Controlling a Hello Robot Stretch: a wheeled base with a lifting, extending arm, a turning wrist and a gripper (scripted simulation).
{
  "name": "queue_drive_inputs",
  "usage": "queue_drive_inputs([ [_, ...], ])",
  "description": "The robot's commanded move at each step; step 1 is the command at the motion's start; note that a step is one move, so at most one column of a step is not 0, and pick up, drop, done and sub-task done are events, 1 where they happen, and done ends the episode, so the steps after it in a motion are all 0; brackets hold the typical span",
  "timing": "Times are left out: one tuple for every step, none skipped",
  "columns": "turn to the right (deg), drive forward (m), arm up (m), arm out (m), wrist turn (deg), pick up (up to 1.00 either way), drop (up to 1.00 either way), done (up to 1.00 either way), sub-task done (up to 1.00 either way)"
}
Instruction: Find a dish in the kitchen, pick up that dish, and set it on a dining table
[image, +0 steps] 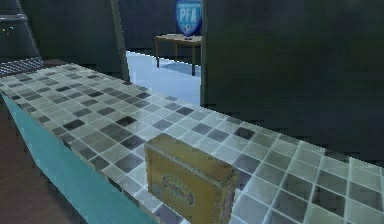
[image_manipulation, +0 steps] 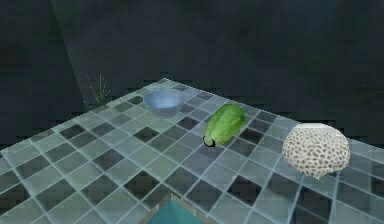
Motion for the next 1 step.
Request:
queue_drive_inputs([
  [0.0, 0.00, 0.38, 0.00, 0.0, 0.00, 0.00, 0.00, 0.00],
])
